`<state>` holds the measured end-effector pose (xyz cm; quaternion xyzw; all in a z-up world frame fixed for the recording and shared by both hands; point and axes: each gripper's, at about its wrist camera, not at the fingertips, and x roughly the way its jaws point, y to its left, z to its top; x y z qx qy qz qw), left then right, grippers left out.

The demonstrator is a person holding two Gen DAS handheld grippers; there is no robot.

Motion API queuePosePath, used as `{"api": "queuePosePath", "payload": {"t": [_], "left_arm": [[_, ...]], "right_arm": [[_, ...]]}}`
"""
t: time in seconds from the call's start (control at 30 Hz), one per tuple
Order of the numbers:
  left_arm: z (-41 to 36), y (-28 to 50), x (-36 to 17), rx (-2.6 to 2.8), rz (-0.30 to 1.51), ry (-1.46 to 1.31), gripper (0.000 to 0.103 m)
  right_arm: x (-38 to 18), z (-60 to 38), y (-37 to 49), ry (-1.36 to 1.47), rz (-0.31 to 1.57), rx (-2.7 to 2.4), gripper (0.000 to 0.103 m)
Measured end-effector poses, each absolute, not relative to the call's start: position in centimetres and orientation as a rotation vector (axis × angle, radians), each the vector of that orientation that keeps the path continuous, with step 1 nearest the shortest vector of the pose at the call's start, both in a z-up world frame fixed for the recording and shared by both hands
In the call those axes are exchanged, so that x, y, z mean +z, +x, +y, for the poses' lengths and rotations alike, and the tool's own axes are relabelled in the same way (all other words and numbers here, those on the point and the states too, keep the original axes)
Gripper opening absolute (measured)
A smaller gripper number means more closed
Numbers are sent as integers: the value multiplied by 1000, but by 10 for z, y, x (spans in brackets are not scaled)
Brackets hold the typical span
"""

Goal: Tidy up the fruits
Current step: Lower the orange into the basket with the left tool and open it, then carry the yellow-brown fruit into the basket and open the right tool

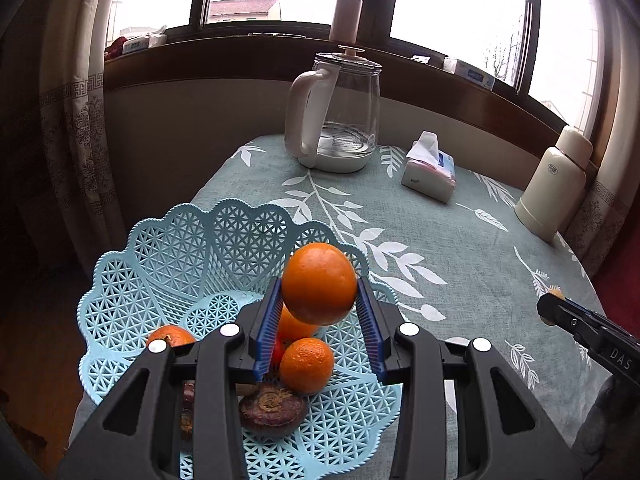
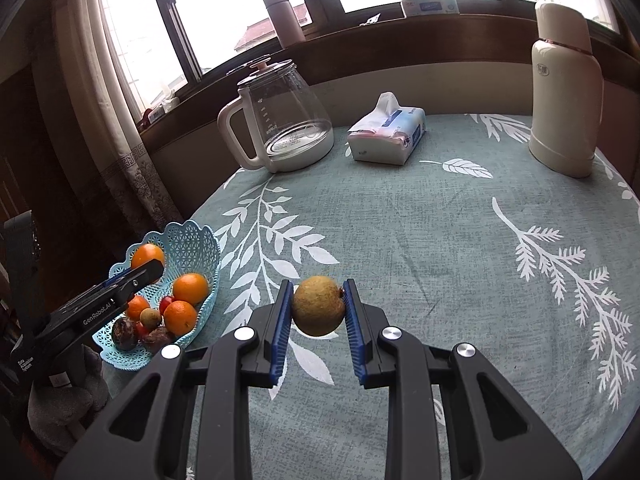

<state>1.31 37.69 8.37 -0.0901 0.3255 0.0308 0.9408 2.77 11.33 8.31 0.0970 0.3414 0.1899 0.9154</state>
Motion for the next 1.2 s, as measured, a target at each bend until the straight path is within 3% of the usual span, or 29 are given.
{"api": "queuePosePath", "payload": {"t": [0.97,1.0,1.07,1.2], "left_arm": [[438,2,74,194,666,-251,41],[440,0,75,199,662,-257,44],[443,-5,78,217,647,-268,70],[448,-18,86,220,619,-278,80]], "right_arm": [[78,129,22,184,727,432,26],[78,131,22,183,728,435,26],[79,134,21,181,728,441,26],[82,140,19,187,731,469,26]]}}
